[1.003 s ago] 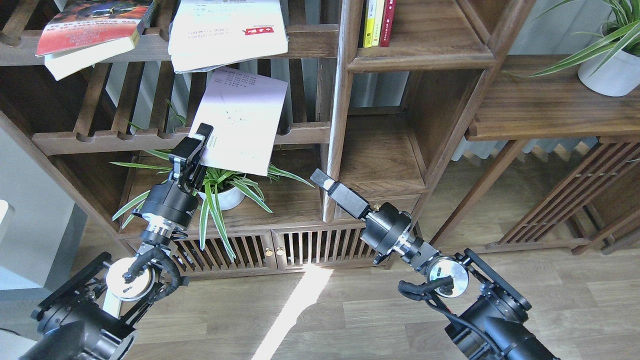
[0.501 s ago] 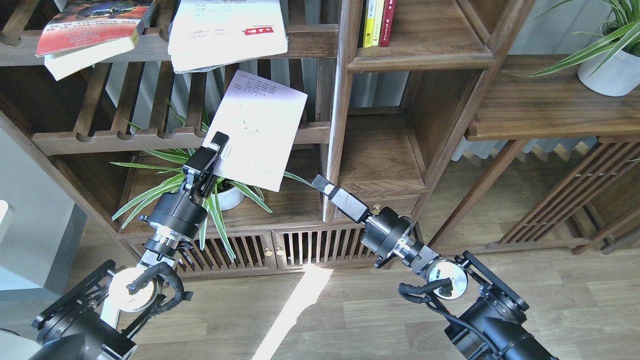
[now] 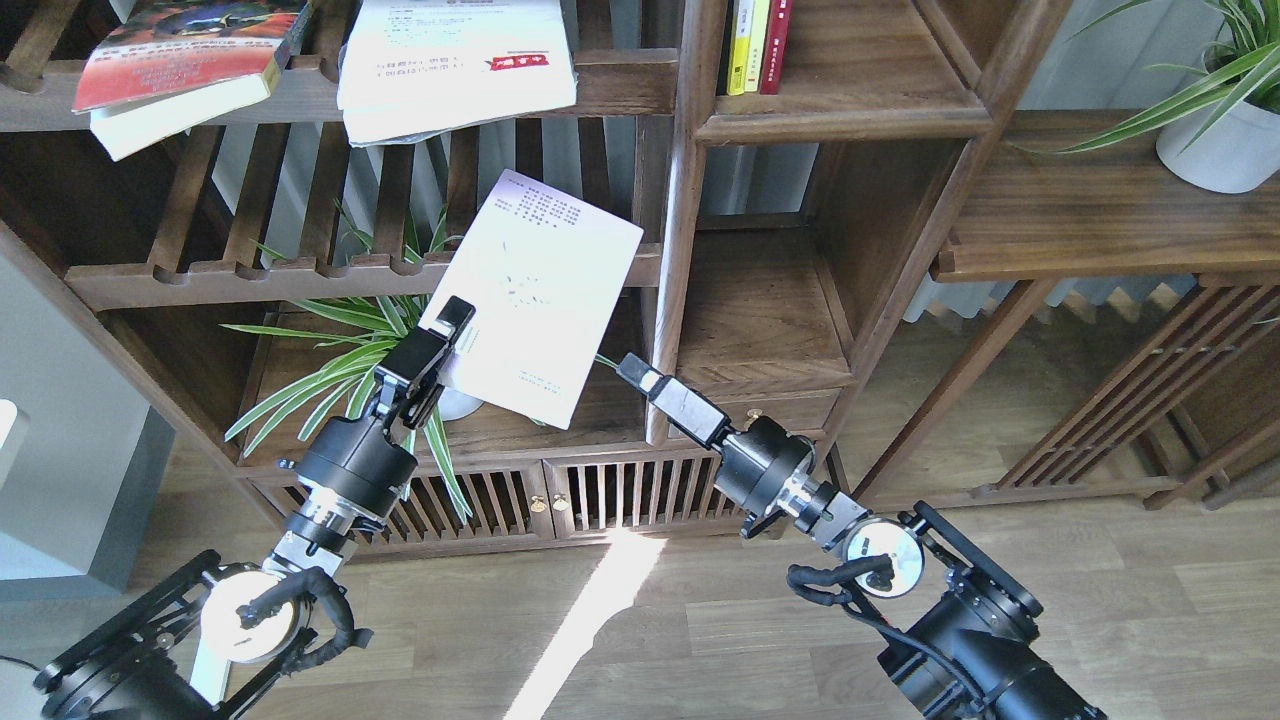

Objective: Organize books on shelf
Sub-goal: 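Bring the booklet toward the right gripper and grasp its edge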

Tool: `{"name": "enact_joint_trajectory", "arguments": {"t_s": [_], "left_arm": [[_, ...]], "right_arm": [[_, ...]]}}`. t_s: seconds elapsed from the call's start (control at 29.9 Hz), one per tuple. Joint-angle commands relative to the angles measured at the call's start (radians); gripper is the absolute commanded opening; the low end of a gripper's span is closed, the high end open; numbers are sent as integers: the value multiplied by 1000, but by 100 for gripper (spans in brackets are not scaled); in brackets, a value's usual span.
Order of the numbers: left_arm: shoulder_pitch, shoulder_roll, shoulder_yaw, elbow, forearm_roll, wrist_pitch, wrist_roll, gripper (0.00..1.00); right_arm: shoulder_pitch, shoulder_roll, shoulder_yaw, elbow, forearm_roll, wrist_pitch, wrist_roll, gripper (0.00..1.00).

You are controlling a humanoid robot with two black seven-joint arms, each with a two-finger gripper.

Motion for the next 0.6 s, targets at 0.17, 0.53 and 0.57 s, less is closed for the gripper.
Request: {"name": "enact_joint_trajectory", "arguments": {"t_s": [0.17,0.53,0.57], "left_arm": [[3,0,39,-21,0,0,42,0],[27,-2,72,-32,2,0,68,0],[27,-5,75,-30,2,0,71,0]], "right_arm": [[21,0,1,-6,1,0,0,100],[33,0,0,-6,1,0,0,100],[38,0,0,-6,1,0,0,100]]}}
